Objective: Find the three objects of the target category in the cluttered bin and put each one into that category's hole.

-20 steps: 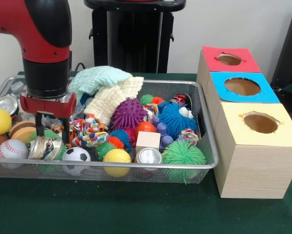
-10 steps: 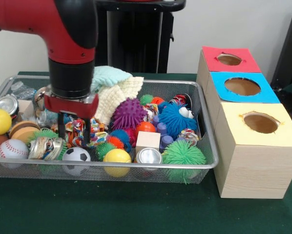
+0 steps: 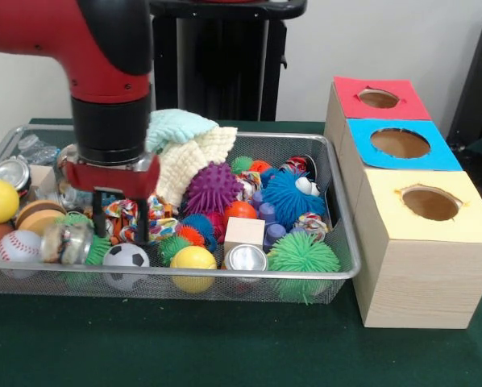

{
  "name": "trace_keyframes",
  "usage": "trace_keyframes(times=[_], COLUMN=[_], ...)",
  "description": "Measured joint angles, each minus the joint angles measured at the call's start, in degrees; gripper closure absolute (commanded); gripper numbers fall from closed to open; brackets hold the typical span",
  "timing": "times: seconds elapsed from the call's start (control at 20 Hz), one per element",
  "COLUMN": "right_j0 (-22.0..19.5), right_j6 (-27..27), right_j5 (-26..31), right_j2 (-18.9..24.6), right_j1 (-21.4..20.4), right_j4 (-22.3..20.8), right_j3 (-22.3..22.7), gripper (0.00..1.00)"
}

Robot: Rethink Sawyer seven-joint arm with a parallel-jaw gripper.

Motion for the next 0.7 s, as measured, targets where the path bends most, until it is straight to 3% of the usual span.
trace_keyframes(times=[0.15,0.4,0.7], right_j0=[-2.7,-8.2,-9.4], right_j6=[-3.7,-16.8,-32.2], right_j5=[1.0,5.7,11.4], right_j2=[2.5,8.5,12.6], right_j1=[0.1,1.6,3.6], right_j4=[-1.2,-2.5,-3.4], right_j3=[0.0,-0.3,-0.9], gripper=[0.0,0.0,0.0])
